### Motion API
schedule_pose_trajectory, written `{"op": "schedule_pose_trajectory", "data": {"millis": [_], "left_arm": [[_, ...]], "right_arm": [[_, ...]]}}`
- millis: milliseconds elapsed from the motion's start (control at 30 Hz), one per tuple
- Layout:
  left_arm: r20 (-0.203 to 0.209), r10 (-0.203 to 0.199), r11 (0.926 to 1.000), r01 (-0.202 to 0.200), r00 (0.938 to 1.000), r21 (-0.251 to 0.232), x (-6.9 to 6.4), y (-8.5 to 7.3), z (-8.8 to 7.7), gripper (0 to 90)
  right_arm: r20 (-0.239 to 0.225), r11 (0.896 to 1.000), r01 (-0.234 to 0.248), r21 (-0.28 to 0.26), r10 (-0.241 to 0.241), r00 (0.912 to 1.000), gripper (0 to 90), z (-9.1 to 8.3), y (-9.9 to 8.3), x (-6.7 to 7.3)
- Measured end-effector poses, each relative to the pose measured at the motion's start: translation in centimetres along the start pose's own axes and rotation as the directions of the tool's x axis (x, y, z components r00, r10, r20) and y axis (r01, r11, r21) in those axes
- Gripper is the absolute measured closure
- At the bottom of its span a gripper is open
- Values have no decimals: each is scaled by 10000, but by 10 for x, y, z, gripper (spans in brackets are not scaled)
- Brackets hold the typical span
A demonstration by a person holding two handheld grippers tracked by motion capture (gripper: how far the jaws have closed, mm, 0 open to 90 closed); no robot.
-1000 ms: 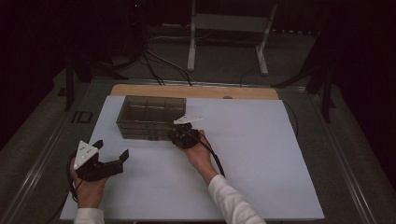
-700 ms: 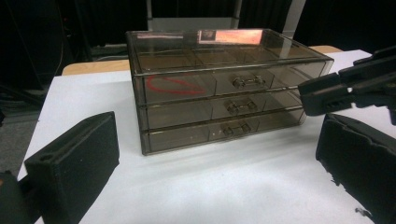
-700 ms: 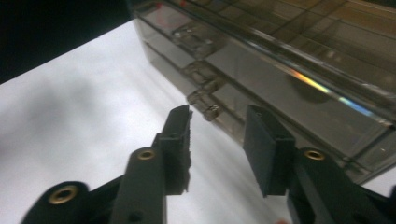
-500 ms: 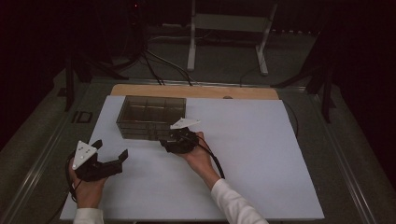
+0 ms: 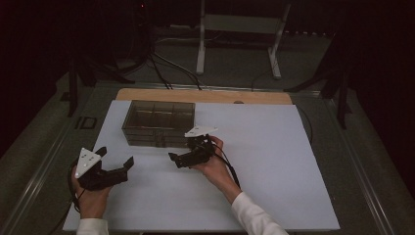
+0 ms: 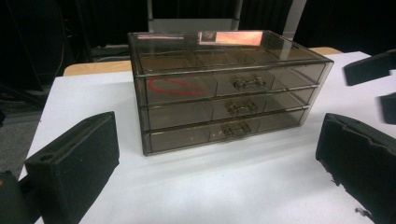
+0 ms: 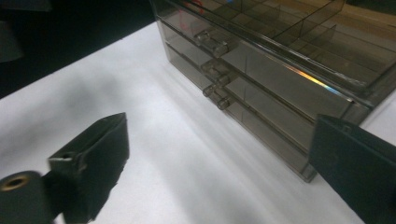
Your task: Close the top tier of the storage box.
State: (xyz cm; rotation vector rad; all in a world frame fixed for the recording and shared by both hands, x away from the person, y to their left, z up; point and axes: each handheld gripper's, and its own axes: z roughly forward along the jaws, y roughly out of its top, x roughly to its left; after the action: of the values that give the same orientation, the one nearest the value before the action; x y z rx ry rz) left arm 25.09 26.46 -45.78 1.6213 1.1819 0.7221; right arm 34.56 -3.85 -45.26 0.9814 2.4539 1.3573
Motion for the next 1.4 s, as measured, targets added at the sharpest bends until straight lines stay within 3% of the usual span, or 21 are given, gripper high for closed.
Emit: {"op": "schedule_pose_trajectory", "data": {"millis": [133,333,467,833,933,1400], "left_arm": [[8,11,10000,-11,10000,-5,0,0,0,10],[29,22,10000,-22,10000,-7,-1,0,0,10],[49,33,10000,-33,10000,-10,-1,0,0,10],[99,32,10000,-32,9999,-27,-1,0,-1,10],[123,27,10000,-27,9999,-27,-1,0,0,10],[248,117,9999,-117,9996,-20,-3,0,0,10]], "right_arm": [[-230,9998,29,-176,-33,9997,22,-13,-3,-2],[-158,9993,19,-384,-26,9999,13,-30,-7,-6],[126,9987,160,-475,-154,9998,13,-42,-9,-9],[181,9981,252,-569,-242,9995,14,-58,-10,-15],[443,9973,370,-631,-342,9984,14,-64,-13,-17],[925,9930,337,-1128,-232,9954,17,-91,-22,-26]]}}
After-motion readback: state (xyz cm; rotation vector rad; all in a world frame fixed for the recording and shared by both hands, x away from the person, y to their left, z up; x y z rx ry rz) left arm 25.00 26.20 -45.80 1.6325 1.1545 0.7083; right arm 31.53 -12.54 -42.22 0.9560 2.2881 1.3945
